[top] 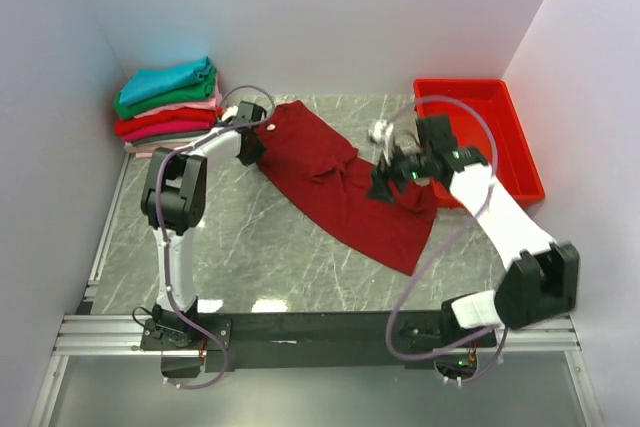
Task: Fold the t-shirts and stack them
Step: Fold the tshirt
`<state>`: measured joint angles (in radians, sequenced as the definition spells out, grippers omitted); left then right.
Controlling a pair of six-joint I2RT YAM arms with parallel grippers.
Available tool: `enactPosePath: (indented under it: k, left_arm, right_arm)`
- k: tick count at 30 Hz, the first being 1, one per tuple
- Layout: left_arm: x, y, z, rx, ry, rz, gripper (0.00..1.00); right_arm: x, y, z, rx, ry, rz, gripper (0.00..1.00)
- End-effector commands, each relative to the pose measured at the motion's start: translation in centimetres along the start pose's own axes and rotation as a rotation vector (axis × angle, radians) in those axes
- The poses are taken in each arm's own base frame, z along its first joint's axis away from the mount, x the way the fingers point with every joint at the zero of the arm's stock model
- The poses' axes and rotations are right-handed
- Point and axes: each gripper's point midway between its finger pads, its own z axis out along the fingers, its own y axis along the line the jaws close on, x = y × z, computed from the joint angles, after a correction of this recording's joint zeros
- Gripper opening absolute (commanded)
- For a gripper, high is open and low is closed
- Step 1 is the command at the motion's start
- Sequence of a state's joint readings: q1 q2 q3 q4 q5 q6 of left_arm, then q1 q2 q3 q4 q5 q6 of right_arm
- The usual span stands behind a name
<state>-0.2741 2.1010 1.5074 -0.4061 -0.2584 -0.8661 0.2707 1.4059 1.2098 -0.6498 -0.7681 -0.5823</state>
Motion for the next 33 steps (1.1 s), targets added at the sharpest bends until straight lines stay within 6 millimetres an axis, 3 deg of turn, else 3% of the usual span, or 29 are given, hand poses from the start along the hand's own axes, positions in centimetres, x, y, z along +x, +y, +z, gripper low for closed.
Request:
enactPosePath:
  k: [1, 2, 3, 6, 8, 10, 11, 12, 13, 14, 15, 16, 17, 19, 20, 22, 23, 25, 26, 28, 29, 31, 32, 33]
  left_arm:
    - [-4.3, 0.7, 0.2, -0.09, -0.083, 0.065, 0.04]
    - [-4.6, 1.6, 0.9, -0.122, -0.072, 0.085, 0.03]
    - [-5.1, 1.8, 1.1, -0.132, -0.074, 0.09, 0.03]
    - [-6.4, 1.3, 1.2, -0.096, -0.066, 0.118, 0.04]
    - [-7.0, 0.4, 0.4, -0.038, -0.062, 0.159, 0.07]
    - [-6.5, -1.1, -0.6, 0.065, -0.035, 0.184, 0.2]
    - [-7.2, -2.1, -2.4, 0.122, -0.054, 0.191, 0.26]
    - [-7.5, -3.2, -3.6, 0.188, -0.065, 0.191, 0.37]
    - [-6.9, -3.0, -4.3, 0.212, -0.053, 0.197, 0.41]
    - [-8.2, -3.9, -7.1, 0.268, -0.095, 0.195, 0.44]
    - [-8.3, -4.2, -8.4, 0.3, -0.108, 0.197, 0.49]
    - [-8.0, -4.1, -9.5, 0.329, -0.108, 0.199, 0.52]
    - [-9.2, -4.5, -12.6, 0.377, -0.159, 0.202, 0.56]
    - [-9.2, -3.9, -14.9, 0.401, -0.187, 0.208, 0.59]
    - [-10.4, -3.7, -18.1, 0.436, -0.248, 0.214, 0.6]
    - [-10.3, -2.2, -20.0, 0.427, -0.284, 0.219, 0.64]
    - [-11.4, -1.4, -23.2, 0.443, -0.358, 0.218, 0.66]
    - [-10.8, 0.4, -24.5, 0.433, -0.386, 0.215, 0.68]
    - [-11.3, 1.5, -27.4, 0.458, -0.444, 0.197, 0.7]
    - [-10.0, 3.3, -28.2, 0.461, -0.446, 0.196, 0.71]
    - [-9.6, 4.3, -30.5, 0.487, -0.479, 0.193, 0.72]
    - [-8.0, 5.8, -31.0, 0.487, -0.471, 0.196, 0.73]
    - [-7.7, 6.5, -32.7, 0.514, -0.504, 0.192, 0.73]
    - [-6.9, 7.0, -33.0, 0.52, -0.494, 0.195, 0.74]
  right_arm:
    - [1.6, 3.4, -1.5, -0.053, -0.04, -0.324, 0.78]
    - [2.6, 2.9, -1.5, -0.018, -0.022, -0.416, 0.84]
    - [5.5, 3.5, -0.8, -0.03, 0.01, -0.424, 0.85]
    - [7.9, 3.7, -0.8, -0.011, 0.052, -0.536, 0.92]
    - [9.8, 4.9, -0.3, -0.083, 0.131, -0.529, 0.89]
    - [11.6, 4.6, 0.6, -0.089, 0.232, -0.497, 0.79]
    - [11.8, 5.8, 1.5, -0.103, 0.256, -0.469, 0.77]
    - [13.2, 5.2, 1.8, -0.054, 0.332, -0.458, 0.76]
    - [13.0, 5.1, 2.7, -0.024, 0.332, -0.474, 0.76]
    - [13.5, 5.3, 3.1, -0.002, 0.354, -0.446, 0.76]
    - [14.0, 6.5, 3.9, -0.024, 0.37, -0.465, 0.76]
    - [14.2, 6.4, 4.3, 0.001, 0.383, -0.467, 0.76]
    - [14.4, 7.4, 4.8, -0.011, 0.393, -0.45, 0.76]
    - [15.4, 8.0, 5.3, -0.014, 0.439, -0.43, 0.77]
    - [15.8, 7.9, 5.5, 0.015, 0.463, -0.41, 0.77]
    - [16.9, 8.6, 6.2, 0.005, 0.499, -0.406, 0.77]
    - [17.4, 8.6, 6.3, 0.028, 0.52, -0.386, 0.77]
    - [18.4, 8.7, 6.9, 0.041, 0.562, -0.371, 0.76]
    - [18.7, 8.2, 6.8, 0.073, 0.588, -0.374, 0.72]
    - [19.6, 8.0, 7.1, 0.086, 0.63, -0.37, 0.68]
    - [19.9, 8.0, 7.2, 0.094, 0.644, -0.361, 0.61]
    - [20.6, 8.0, 7.0, 0.091, 0.683, -0.36, 0.53]
    - [20.7, 8.4, 7.0, 0.08, 0.692, -0.364, 0.43]
    - [20.8, 8.8, 7.0, 0.068, 0.702, -0.369, 0.37]
